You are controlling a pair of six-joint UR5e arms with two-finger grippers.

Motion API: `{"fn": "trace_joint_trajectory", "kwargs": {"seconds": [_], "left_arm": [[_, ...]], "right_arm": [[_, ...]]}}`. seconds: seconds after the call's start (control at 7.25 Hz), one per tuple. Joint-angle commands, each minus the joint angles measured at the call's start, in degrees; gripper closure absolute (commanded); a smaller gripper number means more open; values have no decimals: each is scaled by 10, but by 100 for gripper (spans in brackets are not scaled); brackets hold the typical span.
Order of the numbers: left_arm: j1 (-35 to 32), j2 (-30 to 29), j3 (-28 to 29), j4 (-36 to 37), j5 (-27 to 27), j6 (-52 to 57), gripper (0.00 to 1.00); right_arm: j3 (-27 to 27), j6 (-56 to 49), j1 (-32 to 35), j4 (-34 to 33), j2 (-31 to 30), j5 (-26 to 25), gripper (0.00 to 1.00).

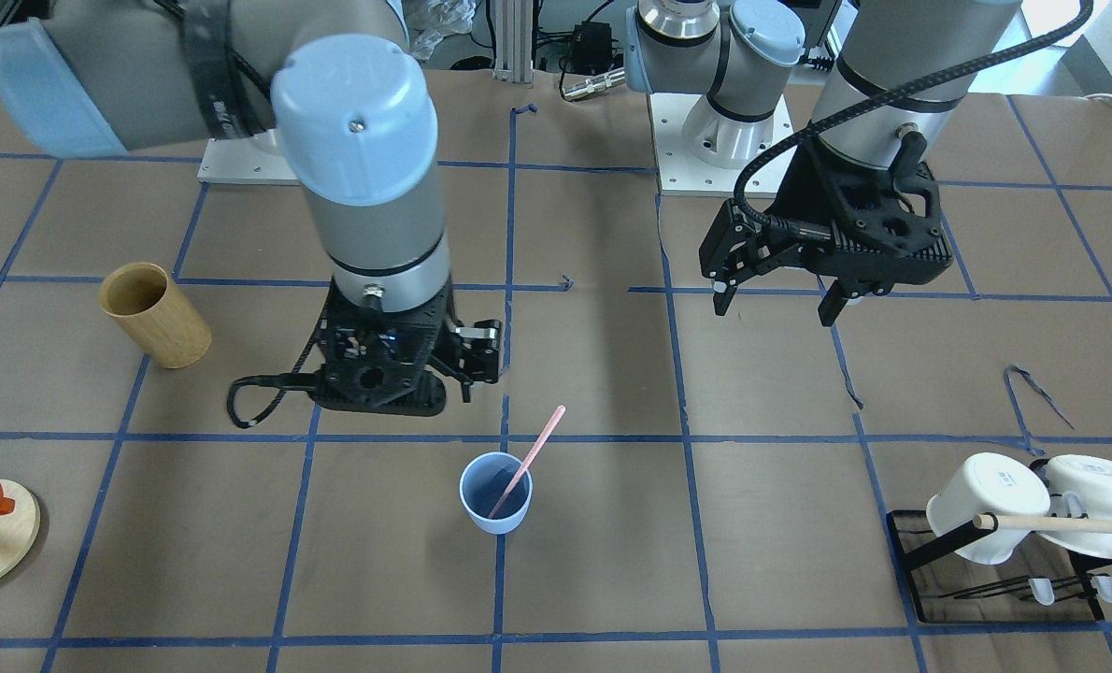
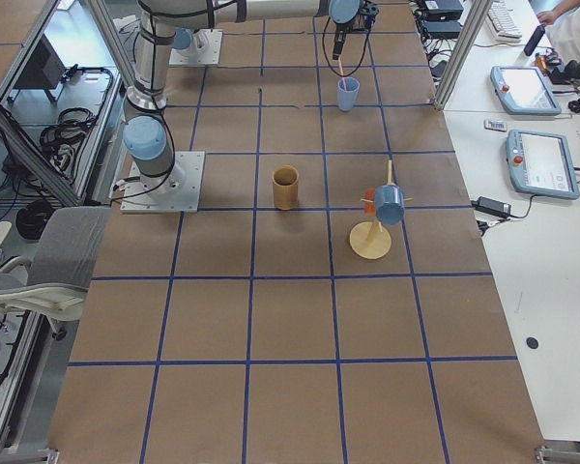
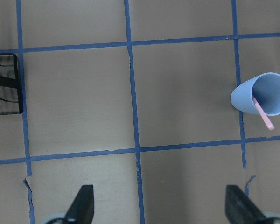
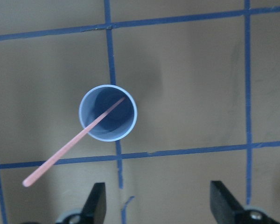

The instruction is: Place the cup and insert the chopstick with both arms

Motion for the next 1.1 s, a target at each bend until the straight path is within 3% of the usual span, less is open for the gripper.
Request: {"fn": "trace_joint_trajectory", "kwargs": {"seconds": [0.0, 0.14, 0.41, 0.55, 0.83, 0.97], "left_arm": [[0, 0, 0, 0, 1, 0, 0], [0, 0, 0, 0, 1, 0, 0], [0, 1, 0, -1, 1, 0, 0], [-1, 1, 0, -1, 1, 0, 0], [-1, 1, 0, -1, 1, 0, 0], [-1, 1, 0, -1, 1, -1, 0]], "right_arm": [[60, -104, -98, -2, -68, -19, 0], [110, -150, -107, -7, -118, -18, 2], [224, -228, -113, -130, -203, -22, 0], [225, -229, -115, -96, -237, -20, 0], [193, -230, -120, -16, -237, 28, 0], [194, -229, -123, -10, -236, 41, 0]]}}
